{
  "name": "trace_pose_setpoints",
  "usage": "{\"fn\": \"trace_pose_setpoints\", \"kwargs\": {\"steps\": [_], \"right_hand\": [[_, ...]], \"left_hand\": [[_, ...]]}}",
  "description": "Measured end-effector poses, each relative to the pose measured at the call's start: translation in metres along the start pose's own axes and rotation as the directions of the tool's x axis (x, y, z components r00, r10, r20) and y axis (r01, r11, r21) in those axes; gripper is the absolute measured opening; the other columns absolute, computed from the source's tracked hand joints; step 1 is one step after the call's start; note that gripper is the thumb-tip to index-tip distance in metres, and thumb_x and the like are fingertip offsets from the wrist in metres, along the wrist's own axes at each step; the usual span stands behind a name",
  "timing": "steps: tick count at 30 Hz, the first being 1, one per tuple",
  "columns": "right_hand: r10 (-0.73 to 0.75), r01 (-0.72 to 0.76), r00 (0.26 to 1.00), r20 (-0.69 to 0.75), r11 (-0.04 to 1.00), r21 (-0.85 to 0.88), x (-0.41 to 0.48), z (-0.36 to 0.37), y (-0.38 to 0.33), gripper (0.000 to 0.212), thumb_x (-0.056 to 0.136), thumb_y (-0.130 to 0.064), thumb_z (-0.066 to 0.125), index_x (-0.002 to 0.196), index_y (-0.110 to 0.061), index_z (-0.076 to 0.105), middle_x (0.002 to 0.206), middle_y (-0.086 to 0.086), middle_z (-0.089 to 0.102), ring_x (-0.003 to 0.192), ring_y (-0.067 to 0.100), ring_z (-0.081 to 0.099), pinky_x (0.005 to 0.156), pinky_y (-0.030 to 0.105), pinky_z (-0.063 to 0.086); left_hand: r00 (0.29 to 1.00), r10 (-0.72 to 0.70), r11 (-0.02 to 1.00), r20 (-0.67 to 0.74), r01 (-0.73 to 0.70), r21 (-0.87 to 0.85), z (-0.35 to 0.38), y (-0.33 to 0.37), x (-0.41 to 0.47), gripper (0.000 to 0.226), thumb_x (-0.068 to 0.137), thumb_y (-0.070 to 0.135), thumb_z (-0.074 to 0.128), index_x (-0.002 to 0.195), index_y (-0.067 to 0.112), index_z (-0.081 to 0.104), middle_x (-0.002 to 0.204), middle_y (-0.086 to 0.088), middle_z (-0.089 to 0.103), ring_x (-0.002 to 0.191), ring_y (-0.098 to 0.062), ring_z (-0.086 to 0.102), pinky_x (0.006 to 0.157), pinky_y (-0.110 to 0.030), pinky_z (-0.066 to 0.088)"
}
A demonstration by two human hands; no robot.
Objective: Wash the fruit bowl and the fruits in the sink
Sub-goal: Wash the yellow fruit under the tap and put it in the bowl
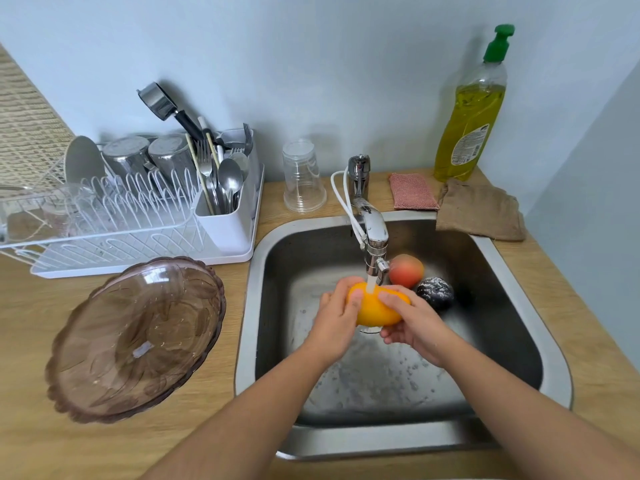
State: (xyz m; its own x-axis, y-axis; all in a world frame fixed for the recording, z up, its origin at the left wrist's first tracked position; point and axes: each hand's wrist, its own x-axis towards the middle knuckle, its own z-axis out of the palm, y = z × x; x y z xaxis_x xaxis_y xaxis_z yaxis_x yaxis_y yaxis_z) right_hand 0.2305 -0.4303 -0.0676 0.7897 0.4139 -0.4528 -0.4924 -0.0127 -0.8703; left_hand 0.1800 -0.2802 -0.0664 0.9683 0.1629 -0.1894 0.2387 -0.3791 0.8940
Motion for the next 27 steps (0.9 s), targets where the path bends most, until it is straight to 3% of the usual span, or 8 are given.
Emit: {"fn": "trace_pose_setpoints", "kwargs": {"steps": [2,4,8,11,14,19,23,27], "right_hand": [[-0.013,0.013,1.000,-0.017,1.000,0.026,-0.002,-0.001,-0.003,0.031,0.091,-0.032,0.058,0.117,-0.015,0.056,0.073,0.016,0.061,0.051,0.023,0.057,0.047,0.029,0.052],[-0.023,0.024,1.000,-0.010,0.999,0.032,-0.003,0.000,-0.003,0.029,0.090,-0.032,0.059,0.115,-0.017,0.057,0.074,0.016,0.061,0.052,0.024,0.057,0.048,0.031,0.053],[-0.086,0.085,0.996,0.015,0.996,0.030,-0.005,0.003,0.001,0.025,0.088,-0.021,0.064,0.113,-0.024,0.059,0.098,0.015,0.059,0.068,0.029,0.060,0.060,0.034,0.055],[-0.132,0.133,0.990,0.048,0.991,-0.025,-0.007,0.005,0.006,0.029,0.087,-0.012,0.065,0.110,-0.030,0.058,0.109,0.007,0.053,0.086,0.028,0.060,0.070,0.033,0.054],[-0.142,0.150,0.988,0.058,0.969,-0.195,-0.008,0.004,0.005,0.035,0.085,-0.011,0.068,0.108,-0.035,0.057,0.109,0.005,0.053,0.083,0.024,0.062,0.067,0.033,0.052],[-0.004,0.032,0.995,0.100,0.959,-0.283,-0.009,-0.003,0.004,0.041,0.081,-0.039,0.071,0.119,-0.039,0.054,0.101,0.011,0.059,0.060,0.021,0.058,0.047,0.028,0.045],[0.050,-0.039,0.992,0.116,0.995,-0.096,-0.007,-0.006,0.004,0.035,0.095,-0.037,0.051,0.129,-0.029,0.051,0.096,0.015,0.062,0.059,0.024,0.058,0.050,0.030,0.046],[0.038,-0.044,0.982,0.183,0.998,0.033,-0.008,-0.009,0.005,0.036,0.093,-0.022,0.055,0.128,-0.033,0.050,0.116,0.018,0.060,0.080,0.034,0.062,0.063,0.034,0.053]], "left_hand": [[0.995,0.073,0.985,0.067,-0.082,0.150,-0.005,-0.003,-0.001,0.054,0.087,0.042,0.063,0.133,0.044,0.036,0.128,-0.001,0.041,0.108,-0.017,0.048,0.088,-0.030,0.049],[0.991,0.098,0.984,0.090,-0.109,0.138,-0.011,-0.006,0.000,0.063,0.080,0.042,0.072,0.132,0.045,0.037,0.127,0.002,0.044,0.105,-0.020,0.053,0.082,-0.033,0.055],[0.979,-0.075,0.934,0.188,0.135,-0.331,-0.020,-0.009,0.001,0.051,0.082,0.028,0.074,0.125,0.037,0.047,0.111,-0.008,0.054,0.069,-0.015,0.062,0.063,-0.026,0.055],[0.930,-0.184,0.772,0.319,0.338,-0.538,-0.025,-0.007,0.004,0.039,0.089,0.027,0.065,0.125,0.027,0.051,0.112,-0.013,0.053,0.075,-0.020,0.064,0.070,-0.028,0.058],[0.936,-0.218,0.824,0.276,0.328,-0.461,-0.019,-0.011,0.002,0.038,0.091,0.031,0.063,0.126,0.027,0.049,0.117,-0.015,0.051,0.079,-0.023,0.062,0.074,-0.031,0.058],[0.952,-0.065,0.959,0.298,0.142,-0.246,-0.021,-0.007,0.002,0.042,0.089,0.029,0.066,0.125,0.038,0.048,0.121,0.001,0.045,0.106,-0.026,0.056,0.082,-0.032,0.057],[0.950,-0.046,0.954,0.308,0.133,-0.269,-0.023,-0.003,0.004,0.050,0.089,0.026,0.066,0.131,0.043,0.043,0.129,0.000,0.040,0.114,-0.026,0.050,0.089,-0.035,0.054],[0.966,-0.098,0.925,0.241,0.178,-0.337,-0.016,-0.010,0.006,0.058,0.092,0.031,0.061,0.138,0.048,0.032,0.143,-0.003,0.034,0.124,-0.027,0.047,0.098,-0.039,0.050]]}}
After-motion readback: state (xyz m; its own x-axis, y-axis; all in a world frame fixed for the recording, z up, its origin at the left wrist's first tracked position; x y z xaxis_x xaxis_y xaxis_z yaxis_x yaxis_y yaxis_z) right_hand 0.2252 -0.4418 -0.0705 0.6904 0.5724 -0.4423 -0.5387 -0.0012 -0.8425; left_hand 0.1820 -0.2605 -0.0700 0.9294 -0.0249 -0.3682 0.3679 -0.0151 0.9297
